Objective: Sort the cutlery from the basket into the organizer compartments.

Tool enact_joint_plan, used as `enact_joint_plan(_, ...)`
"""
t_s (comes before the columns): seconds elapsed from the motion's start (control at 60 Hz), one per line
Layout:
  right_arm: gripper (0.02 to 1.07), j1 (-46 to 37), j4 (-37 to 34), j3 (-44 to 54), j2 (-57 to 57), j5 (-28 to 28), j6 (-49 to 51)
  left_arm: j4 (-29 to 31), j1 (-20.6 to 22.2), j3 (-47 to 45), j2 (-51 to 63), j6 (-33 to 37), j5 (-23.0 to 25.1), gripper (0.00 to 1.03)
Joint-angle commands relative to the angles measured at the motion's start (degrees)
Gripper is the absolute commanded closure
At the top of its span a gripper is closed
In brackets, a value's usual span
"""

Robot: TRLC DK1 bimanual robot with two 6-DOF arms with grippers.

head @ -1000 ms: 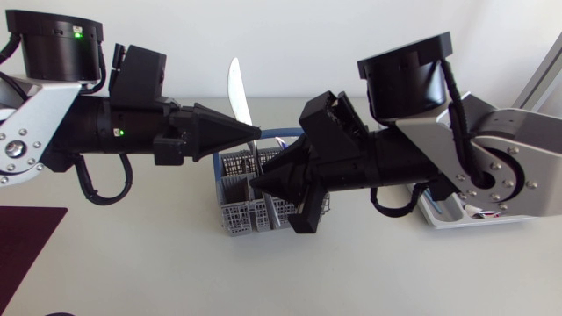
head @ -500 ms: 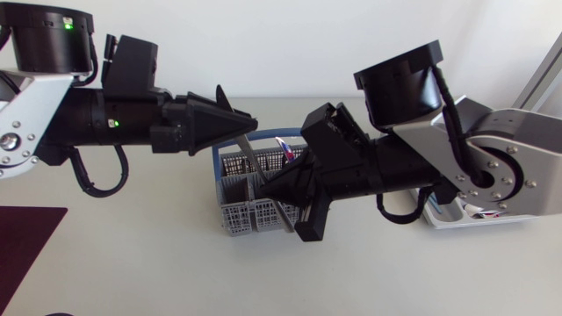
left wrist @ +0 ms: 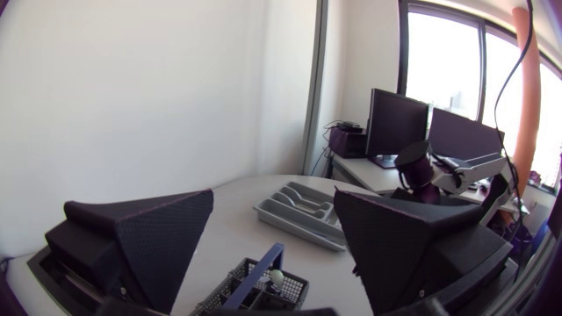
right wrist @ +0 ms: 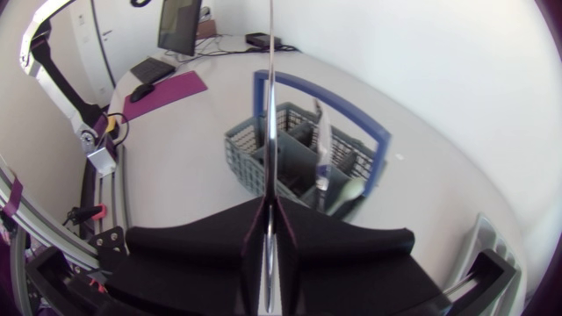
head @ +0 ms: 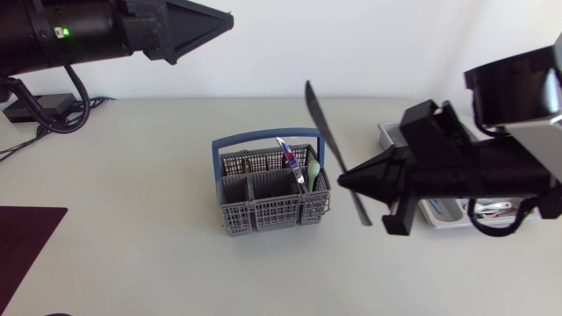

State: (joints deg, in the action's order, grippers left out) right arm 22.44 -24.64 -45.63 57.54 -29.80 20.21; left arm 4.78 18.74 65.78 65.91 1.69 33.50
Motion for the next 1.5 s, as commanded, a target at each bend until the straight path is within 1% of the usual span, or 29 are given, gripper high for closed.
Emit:
enact_joint_plan(0.0, 1.01, -6.26, -1.46, 1.59, -2.26, -0.08, 3.88, 2.34, 2.44, 1.28, -0.43, 5.25, -5.19, 0.05)
enact_joint_plan(0.017, 1.01, -7.93, -1.64, 1.68, -2.43, -0.26, 4.58, 3.31, 3.49, 1.19, -0.34, 6.66, -7.39, 0.05)
enact_joint_plan(0.05, 1.01, -11.01, -1.99, 1.86, -2.52, -0.78, 5.98, 4.89, 5.60, 1.11, -0.17, 8.50, -10.29, 0.05)
enact_joint_plan(0.117, 1.02, -16.37, -2.34, 2.12, -2.43, -1.84, 8.18, 6.39, 8.06, -0.12, -0.08, 10.00, -13.11, 0.06)
enact_joint_plan(0.25, 1.02, -25.07, -1.99, 2.56, -1.82, -2.19, 11.87, 6.56, 12.99, -4.34, -0.08, 13.07, -19.78, 0.06)
enact_joint_plan(0.417, 1.01, -34.74, 0.47, 2.56, 2.40, -2.72, 15.21, 6.65, 15.62, -7.33, 1.68, 13.34, -22.07, 0.08)
enact_joint_plan(0.5, 1.01, -39.75, 2.76, 1.77, 6.18, -2.54, 16.53, 6.65, 17.38, -8.39, 2.47, 14.30, -24.00, 0.08)
enact_joint_plan(0.55, 1.02, -42.30, 3.29, 0.71, 8.82, -2.45, 17.59, 6.65, 17.73, -8.56, 3.35, 14.39, -24.36, 0.08)
enact_joint_plan(0.683, 1.01, -48.54, 6.89, -3.68, 17.26, 0.62, 18.73, 6.74, 19.23, -9.88, 5.11, 15.01, -26.29, 0.09)
enact_joint_plan(0.833, 1.02, -52.58, 9.09, -10.45, 26.49, 3.70, 18.82, 6.65, 20.02, -10.50, 7.13, 15.44, -27.43, 0.09)
enact_joint_plan(1.017, 1.02, -54.60, 12.16, -18.45, 36.68, 8.44, 18.29, 6.56, 21.07, -10.85, 8.27, 15.71, -28.13, 0.09)
enact_joint_plan(1.1, 1.01, -54.96, 12.60, -22.23, 40.72, 10.82, 18.03, 6.65, 21.69, -10.93, 8.45, 15.71, -28.40, 0.10)
enact_joint_plan(1.167, 1.02, -55.40, 12.16, -27.32, 45.47, 12.22, 16.62, 6.65, 22.04, -11.02, 8.89, 15.71, -28.49, 0.10)
enact_joint_plan(1.317, 1.01, -55.57, 12.25, -34.35, 52.94, 16.18, 15.21, 6.65, 22.04, -11.29, 9.41, 15.71, -28.49, 0.10)
enact_joint_plan(1.483, 1.02, -54.96, 12.43, -39.63, 59.09, 19.78, 13.72, 6.65, 22.13, -11.55, 9.59, 15.71, -28.13, 0.10)
